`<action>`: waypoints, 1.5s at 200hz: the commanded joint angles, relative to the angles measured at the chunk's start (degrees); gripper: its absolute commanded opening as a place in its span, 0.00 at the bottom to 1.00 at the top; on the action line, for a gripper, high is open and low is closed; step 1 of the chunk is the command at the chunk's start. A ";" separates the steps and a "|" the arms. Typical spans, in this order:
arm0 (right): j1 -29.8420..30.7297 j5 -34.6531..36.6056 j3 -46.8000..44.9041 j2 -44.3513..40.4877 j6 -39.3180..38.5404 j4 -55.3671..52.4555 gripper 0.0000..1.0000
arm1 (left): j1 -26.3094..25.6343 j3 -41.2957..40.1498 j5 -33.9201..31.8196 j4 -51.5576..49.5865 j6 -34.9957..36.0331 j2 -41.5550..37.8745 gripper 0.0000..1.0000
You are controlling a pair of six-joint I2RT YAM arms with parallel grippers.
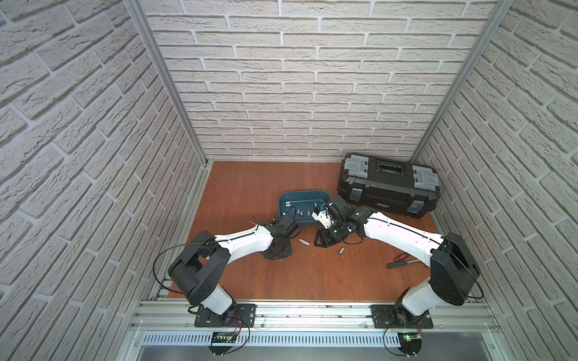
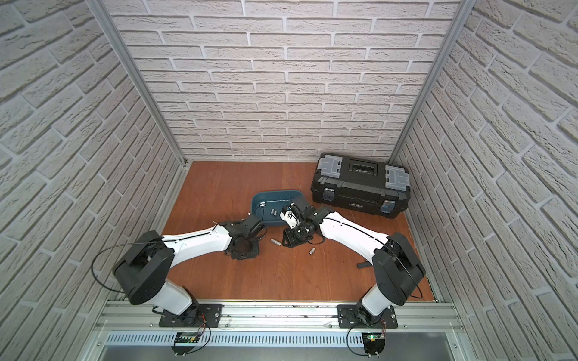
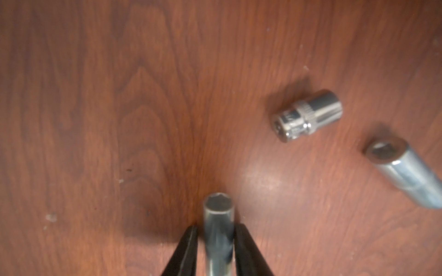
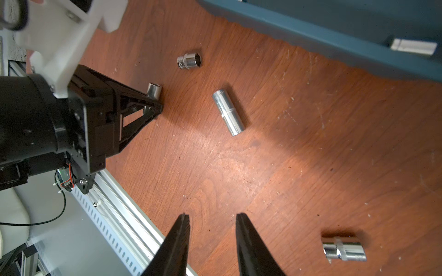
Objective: Put the socket on the desktop into the storage box
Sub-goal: Pick up the socket head from the center of the board, then place the socket head in the storage box.
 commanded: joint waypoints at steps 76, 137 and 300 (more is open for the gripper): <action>0.67 -1.92 -0.86 -0.52 1.17 3.40 0.38 | 1.67 2.34 -0.76 -1.53 2.04 -3.06 0.18; -0.72 -4.86 -0.51 -2.35 2.99 5.51 0.38 | 5.18 7.15 -0.31 -4.33 5.64 -5.62 0.18; -8.94 -2.08 -0.19 -6.35 6.57 3.82 0.39 | 9.01 31.67 5.63 -5.84 14.90 11.22 0.18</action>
